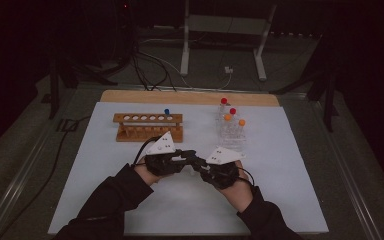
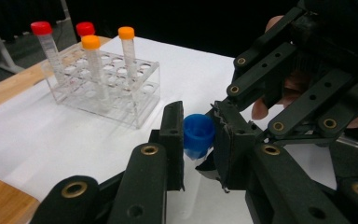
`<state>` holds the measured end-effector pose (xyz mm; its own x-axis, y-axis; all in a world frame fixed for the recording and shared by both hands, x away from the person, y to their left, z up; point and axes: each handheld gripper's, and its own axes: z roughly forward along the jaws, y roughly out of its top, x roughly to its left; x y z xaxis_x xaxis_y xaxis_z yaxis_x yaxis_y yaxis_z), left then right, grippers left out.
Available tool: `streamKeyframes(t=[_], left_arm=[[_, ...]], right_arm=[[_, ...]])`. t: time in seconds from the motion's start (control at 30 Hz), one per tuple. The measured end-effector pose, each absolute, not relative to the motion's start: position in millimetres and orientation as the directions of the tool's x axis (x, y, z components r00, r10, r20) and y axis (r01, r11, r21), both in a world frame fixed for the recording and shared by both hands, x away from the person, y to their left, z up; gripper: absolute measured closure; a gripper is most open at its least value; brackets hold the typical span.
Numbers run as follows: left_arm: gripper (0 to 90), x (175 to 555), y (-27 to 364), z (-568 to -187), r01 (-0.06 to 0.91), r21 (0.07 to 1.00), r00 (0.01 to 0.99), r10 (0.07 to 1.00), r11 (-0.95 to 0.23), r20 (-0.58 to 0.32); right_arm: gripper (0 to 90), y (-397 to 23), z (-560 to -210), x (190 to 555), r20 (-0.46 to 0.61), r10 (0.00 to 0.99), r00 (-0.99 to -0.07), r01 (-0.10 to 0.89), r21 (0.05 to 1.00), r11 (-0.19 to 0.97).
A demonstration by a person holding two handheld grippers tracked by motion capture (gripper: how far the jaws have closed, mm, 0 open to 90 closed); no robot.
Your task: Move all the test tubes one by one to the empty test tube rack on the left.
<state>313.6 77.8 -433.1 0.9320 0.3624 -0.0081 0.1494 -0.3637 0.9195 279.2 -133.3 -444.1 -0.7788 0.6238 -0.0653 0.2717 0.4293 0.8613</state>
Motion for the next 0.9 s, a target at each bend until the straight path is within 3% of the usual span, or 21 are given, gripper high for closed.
streamKeyframes(t=[0.23,0.27,0.33,0.9], left_arm=[[77.5,315.0,78.0,-429.2,0.136,0.918,0.932,0.361,-0.372,0.008],[77.6,315.8,78.6,-428.6,0.135,0.918,0.929,0.369,-0.373,0.013],[77.6,318.5,81.5,-427.5,0.139,0.918,0.927,0.375,-0.372,0.012],[77.7,344.2,117.0,-401.8,0.133,0.925,0.869,0.491,-0.355,0.064]], right_arm=[[73.5,-135.2,-442.6,280.1,-0.050,0.629,-0.776,0.274,0.871,0.408],[66.0,-136.8,-440.9,279.6,-0.047,0.639,-0.768,0.272,0.879,0.392],[63.9,-137.7,-439.7,279.4,-0.051,0.641,-0.766,0.268,0.880,0.391],[14.5,-148.6,-433.4,274.4,-0.043,0.667,-0.743,0.246,0.911,0.332]])
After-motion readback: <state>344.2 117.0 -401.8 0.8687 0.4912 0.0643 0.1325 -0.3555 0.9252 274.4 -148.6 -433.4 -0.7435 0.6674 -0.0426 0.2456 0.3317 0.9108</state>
